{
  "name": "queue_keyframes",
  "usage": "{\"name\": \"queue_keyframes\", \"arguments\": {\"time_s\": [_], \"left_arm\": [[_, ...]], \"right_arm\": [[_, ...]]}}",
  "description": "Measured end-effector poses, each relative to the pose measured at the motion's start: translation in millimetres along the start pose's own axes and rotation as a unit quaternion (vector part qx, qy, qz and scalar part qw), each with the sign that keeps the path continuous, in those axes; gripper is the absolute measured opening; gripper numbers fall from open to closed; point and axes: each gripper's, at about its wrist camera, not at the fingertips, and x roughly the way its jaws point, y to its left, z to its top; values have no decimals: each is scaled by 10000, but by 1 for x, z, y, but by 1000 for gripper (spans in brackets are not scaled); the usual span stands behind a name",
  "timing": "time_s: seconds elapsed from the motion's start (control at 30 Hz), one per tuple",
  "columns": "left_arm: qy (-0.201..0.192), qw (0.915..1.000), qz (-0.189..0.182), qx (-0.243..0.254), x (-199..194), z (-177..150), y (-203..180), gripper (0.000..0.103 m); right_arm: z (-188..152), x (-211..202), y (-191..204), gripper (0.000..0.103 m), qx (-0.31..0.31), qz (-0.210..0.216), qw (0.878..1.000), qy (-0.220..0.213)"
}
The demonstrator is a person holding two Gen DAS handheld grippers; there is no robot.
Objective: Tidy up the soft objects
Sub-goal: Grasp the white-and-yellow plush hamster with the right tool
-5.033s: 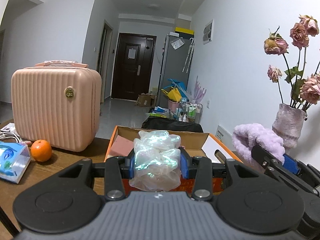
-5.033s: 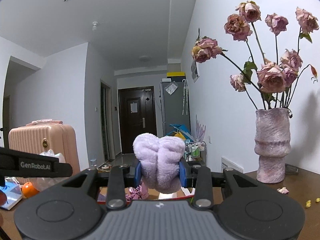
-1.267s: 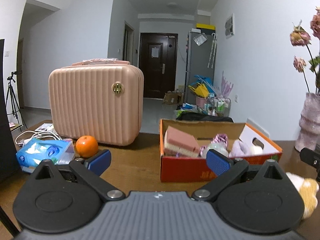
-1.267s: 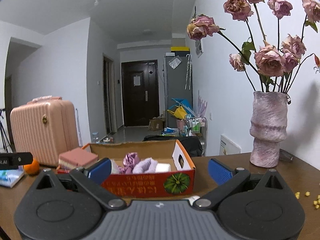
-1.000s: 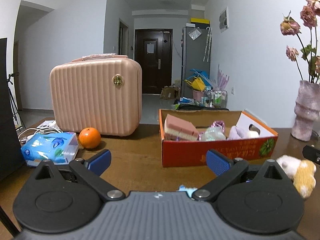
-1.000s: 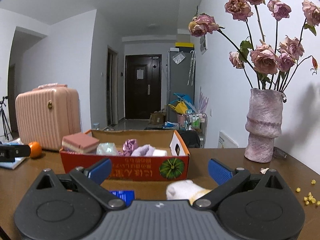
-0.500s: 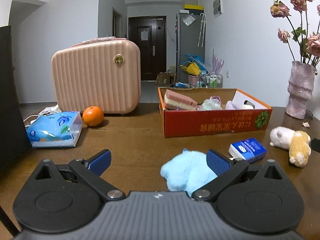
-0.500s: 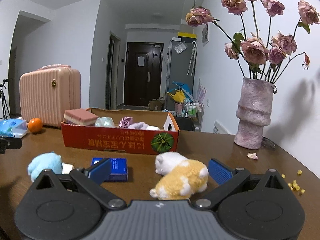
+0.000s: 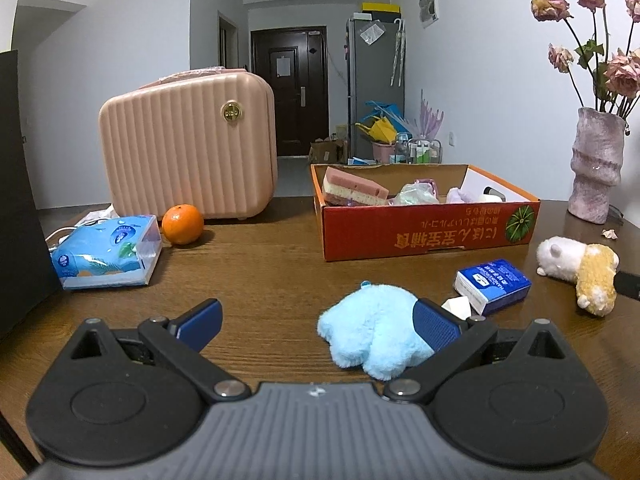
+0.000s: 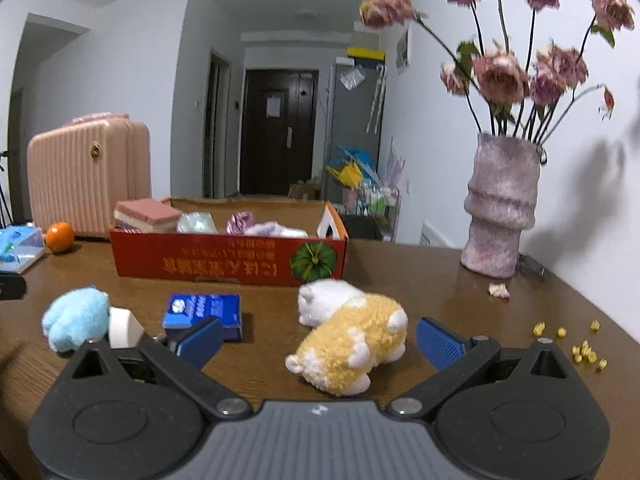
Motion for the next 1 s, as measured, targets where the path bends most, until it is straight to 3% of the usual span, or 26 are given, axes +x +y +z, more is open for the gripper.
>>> {"name": "queue_keyframes", "arguments": {"time_s": [0.43, 0.63, 0.93, 1.0], "left_arm": [[126, 9999, 23, 52, 7, -3, -4, 103], [162, 9999, 13, 48, 9, -4, -4, 103], [176, 9998, 5, 54, 10, -5, -5, 103], [181, 9998, -8, 48, 11, -6, -4, 103]], "right_arm": [[-3, 67, -9, 103, 382, -462, 9953, 757], [0, 93, -14, 96, 630, -607, 9912, 996], [0, 111, -26, 69, 942, -648, 9864, 1184], [-1, 110, -30, 57, 1078, -599, 9855, 1169]]}}
